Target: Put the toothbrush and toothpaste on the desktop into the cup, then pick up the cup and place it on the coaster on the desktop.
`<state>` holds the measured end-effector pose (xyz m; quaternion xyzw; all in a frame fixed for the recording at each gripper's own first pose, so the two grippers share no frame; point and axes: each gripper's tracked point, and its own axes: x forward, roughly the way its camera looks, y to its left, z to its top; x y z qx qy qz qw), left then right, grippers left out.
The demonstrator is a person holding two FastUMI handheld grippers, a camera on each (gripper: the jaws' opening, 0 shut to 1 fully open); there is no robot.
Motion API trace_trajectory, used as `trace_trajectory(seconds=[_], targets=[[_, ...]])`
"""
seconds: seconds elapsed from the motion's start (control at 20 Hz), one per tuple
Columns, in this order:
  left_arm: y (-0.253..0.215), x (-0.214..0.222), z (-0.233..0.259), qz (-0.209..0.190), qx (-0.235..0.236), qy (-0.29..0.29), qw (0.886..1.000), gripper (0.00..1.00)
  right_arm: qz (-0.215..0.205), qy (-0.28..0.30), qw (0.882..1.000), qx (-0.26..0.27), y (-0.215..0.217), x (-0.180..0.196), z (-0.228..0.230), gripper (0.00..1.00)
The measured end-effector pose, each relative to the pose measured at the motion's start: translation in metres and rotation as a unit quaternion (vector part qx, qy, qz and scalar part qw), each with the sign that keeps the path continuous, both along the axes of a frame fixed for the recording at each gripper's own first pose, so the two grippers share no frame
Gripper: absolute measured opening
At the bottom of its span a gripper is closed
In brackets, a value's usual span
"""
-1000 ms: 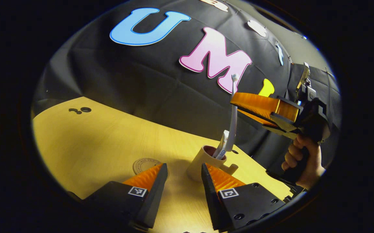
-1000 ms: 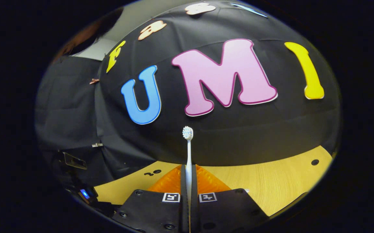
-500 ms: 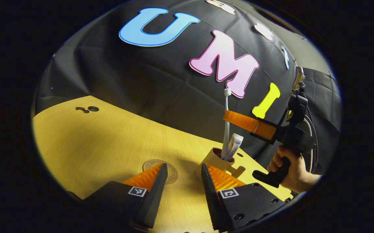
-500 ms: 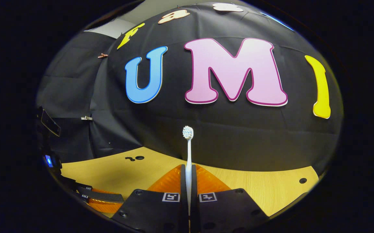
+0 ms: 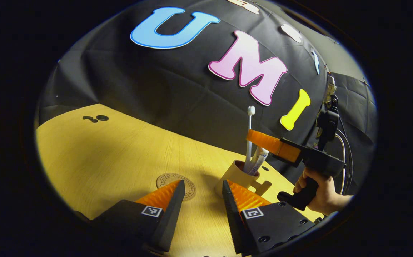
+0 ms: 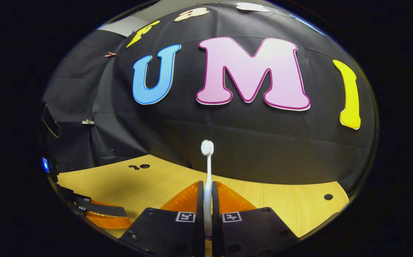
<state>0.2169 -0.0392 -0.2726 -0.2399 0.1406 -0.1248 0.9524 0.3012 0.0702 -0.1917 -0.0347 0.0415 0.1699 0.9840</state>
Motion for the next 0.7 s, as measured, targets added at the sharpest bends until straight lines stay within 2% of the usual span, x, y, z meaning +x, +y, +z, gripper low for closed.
trace_trajectory(seconds=[0.15, 0.4, 0.55, 0.7], targets=[[0.002, -0.002, 0.0, 0.003, 0.002, 0.001, 1.0, 0.67, -0.005, -0.002, 1.0, -0.005, -0.003, -0.008, 0.002, 0.07], [0.001, -0.004, 0.003, 0.002, 0.003, 0.001, 1.0, 0.66, 0.0, 0.003, 1.0, 0.002, -0.005, -0.024, 0.012, 0.07], [0.0, -0.006, 0.007, 0.0, 0.008, -0.004, 1.0, 0.66, 0.001, 0.036, 0.999, -0.001, -0.014, -0.039, 0.005, 0.17], [-0.001, -0.008, 0.008, -0.003, 0.015, -0.007, 1.0, 0.66, 0.001, 0.071, 0.997, -0.008, -0.025, -0.055, -0.004, 0.2]])
